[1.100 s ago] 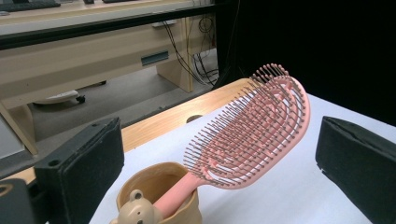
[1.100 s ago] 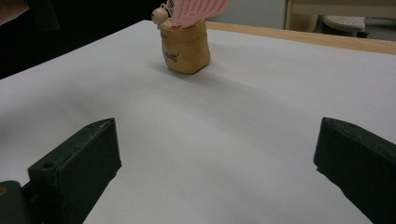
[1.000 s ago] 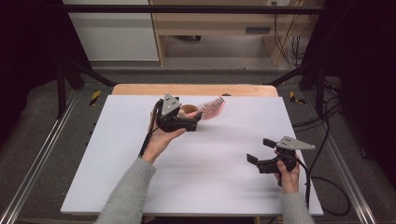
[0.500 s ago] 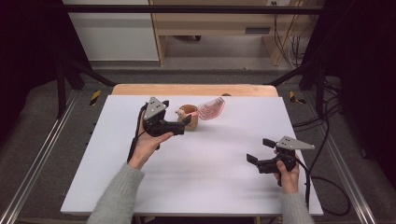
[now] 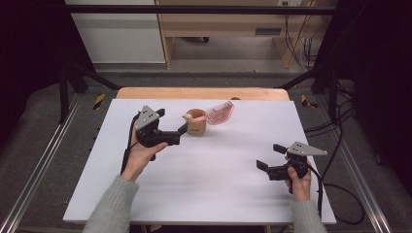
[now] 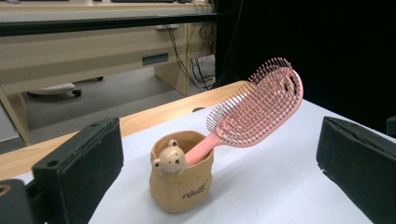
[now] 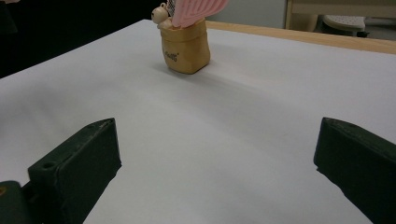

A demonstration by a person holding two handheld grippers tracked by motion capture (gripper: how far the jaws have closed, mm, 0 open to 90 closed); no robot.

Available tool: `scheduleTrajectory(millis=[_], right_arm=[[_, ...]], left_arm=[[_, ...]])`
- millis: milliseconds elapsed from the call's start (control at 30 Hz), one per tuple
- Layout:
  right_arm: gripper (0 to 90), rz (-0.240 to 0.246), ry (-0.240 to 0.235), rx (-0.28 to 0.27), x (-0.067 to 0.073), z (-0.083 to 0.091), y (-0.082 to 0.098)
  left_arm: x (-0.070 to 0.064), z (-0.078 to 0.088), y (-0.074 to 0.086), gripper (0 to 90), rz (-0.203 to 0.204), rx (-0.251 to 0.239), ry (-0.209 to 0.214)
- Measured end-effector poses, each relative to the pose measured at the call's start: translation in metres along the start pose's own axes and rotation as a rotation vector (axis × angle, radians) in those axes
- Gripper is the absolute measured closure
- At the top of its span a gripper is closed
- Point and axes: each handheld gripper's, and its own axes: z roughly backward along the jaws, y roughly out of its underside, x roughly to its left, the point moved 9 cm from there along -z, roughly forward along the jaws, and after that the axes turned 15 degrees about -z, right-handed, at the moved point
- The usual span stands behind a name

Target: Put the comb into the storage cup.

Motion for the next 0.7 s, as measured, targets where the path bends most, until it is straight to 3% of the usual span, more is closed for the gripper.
scheduleTrajectory(millis=[700], right_arm=[[1.0, 0.003, -0.001, -0.006, 0.000, 0.000, -0.001]], left_arm=[[0.005, 0.034, 0.038, 0.7, 0.027, -0.002, 0.005]])
